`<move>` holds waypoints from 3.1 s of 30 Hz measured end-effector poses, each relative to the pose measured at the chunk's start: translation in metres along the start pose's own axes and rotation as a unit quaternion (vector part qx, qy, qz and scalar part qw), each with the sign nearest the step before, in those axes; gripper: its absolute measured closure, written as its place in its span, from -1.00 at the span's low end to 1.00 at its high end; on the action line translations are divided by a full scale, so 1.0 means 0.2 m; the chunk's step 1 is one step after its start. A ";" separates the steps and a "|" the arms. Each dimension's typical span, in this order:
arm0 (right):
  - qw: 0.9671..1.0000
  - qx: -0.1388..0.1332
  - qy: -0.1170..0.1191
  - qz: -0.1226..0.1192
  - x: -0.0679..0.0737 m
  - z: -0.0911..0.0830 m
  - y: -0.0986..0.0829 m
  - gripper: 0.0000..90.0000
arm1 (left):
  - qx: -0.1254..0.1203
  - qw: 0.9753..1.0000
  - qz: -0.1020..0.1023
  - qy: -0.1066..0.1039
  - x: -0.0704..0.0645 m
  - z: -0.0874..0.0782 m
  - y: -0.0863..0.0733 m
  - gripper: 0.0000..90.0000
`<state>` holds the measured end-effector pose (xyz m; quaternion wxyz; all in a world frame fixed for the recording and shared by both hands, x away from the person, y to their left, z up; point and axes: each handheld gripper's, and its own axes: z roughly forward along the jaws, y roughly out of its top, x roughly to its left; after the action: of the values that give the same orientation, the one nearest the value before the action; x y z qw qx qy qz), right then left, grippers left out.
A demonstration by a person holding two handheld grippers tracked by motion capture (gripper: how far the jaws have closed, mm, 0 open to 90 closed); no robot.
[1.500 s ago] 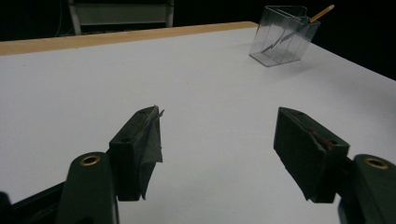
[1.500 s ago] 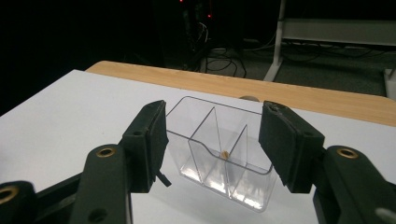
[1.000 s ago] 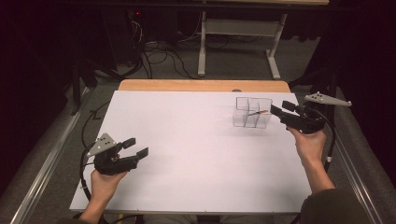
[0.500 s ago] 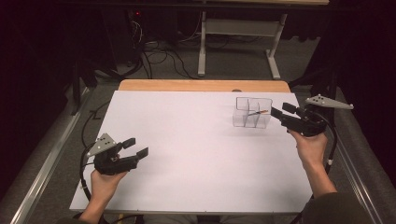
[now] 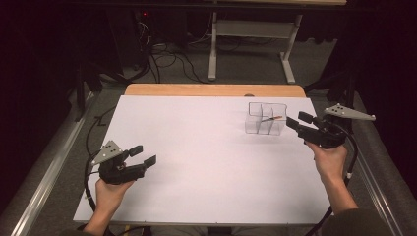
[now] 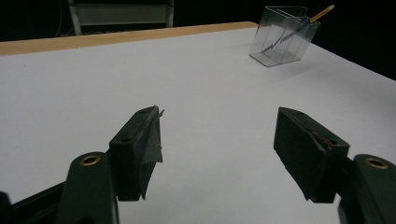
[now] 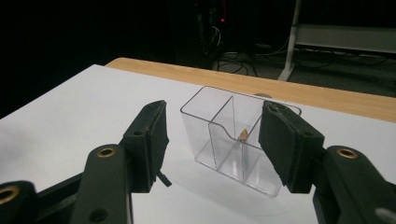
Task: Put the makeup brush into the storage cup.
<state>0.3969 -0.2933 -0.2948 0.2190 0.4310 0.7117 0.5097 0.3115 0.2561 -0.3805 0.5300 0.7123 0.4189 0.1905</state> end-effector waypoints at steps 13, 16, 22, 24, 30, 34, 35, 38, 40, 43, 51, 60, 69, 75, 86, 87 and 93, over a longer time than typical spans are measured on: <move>1.000 0.000 0.007 0.000 0.01 -0.04 -0.04 -0.03 | 0.001 1.000 0.000 0.000 0.00 0.00 0.00 -0.29; 1.000 0.000 0.008 0.000 0.01 -0.04 -0.04 -0.03 | 0.001 1.000 -0.001 0.000 0.00 0.00 0.00 -0.29; 1.000 -0.001 0.011 0.000 0.01 -0.06 -0.06 -0.03 | 0.001 1.000 -0.001 -0.001 0.00 0.00 0.00 -0.29; 1.000 -0.002 0.012 0.000 0.01 -0.07 -0.06 -0.03 | 0.001 1.000 -0.001 -0.001 0.00 0.00 0.00 -0.29; 1.000 -0.003 0.016 -0.001 0.02 -0.08 -0.08 -0.03 | 0.001 1.000 -0.001 -0.001 0.00 0.00 0.00 -0.29; 1.000 -0.005 0.019 -0.002 0.02 -0.10 -0.10 -0.03 | 0.001 1.000 -0.001 0.000 0.00 0.00 0.00 -0.29; 1.000 -0.005 0.019 0.000 0.03 -0.10 -0.10 -0.03 | 0.001 1.000 -0.001 -0.001 0.00 0.00 0.00 -0.29; 1.000 -0.005 0.020 0.001 0.03 -0.10 -0.11 -0.03 | 0.002 1.000 0.000 -0.001 0.00 0.00 0.00 -0.29; 1.000 -0.005 0.022 0.000 0.03 -0.11 -0.12 -0.03 | 0.002 1.000 0.000 -0.001 0.00 0.00 0.00 -0.29; 1.000 -0.005 0.024 0.000 0.04 -0.11 -0.13 -0.03 | 0.002 1.000 0.000 -0.001 0.00 0.00 0.00 -0.29; 1.000 -0.008 0.030 0.001 0.05 -0.13 -0.15 -0.03 | 0.002 1.000 0.000 -0.001 0.00 0.00 0.00 -0.29; 0.999 -0.010 0.031 0.004 0.05 -0.15 -0.18 -0.03 | 0.003 1.000 0.001 -0.001 0.00 0.00 0.00 -0.29; 0.999 -0.013 0.034 0.003 0.06 -0.17 -0.21 -0.03 | 0.004 1.000 0.001 -0.001 0.00 0.00 0.00 -0.29; 0.999 -0.013 0.036 0.003 0.07 -0.18 -0.22 -0.03 | 0.004 1.000 0.001 -0.001 0.00 0.00 0.00 -0.29; 0.999 -0.017 0.044 0.004 0.09 -0.19 -0.25 -0.03 | 0.004 1.000 0.001 -0.002 -0.01 0.01 0.00 -0.29; 0.999 -0.017 0.044 0.005 0.09 -0.20 -0.26 -0.03 | 0.004 1.000 0.001 -0.002 0.00 0.00 0.00 -0.29; 0.999 -0.021 0.045 0.007 0.09 -0.21 -0.28 -0.03 | 0.004 1.000 0.002 -0.002 -0.01 0.01 0.00 -0.29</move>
<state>0.3342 -0.3073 -0.3271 0.1924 0.4083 0.7069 0.5446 0.3115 0.2545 -0.3810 0.5273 0.7155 0.4177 0.1883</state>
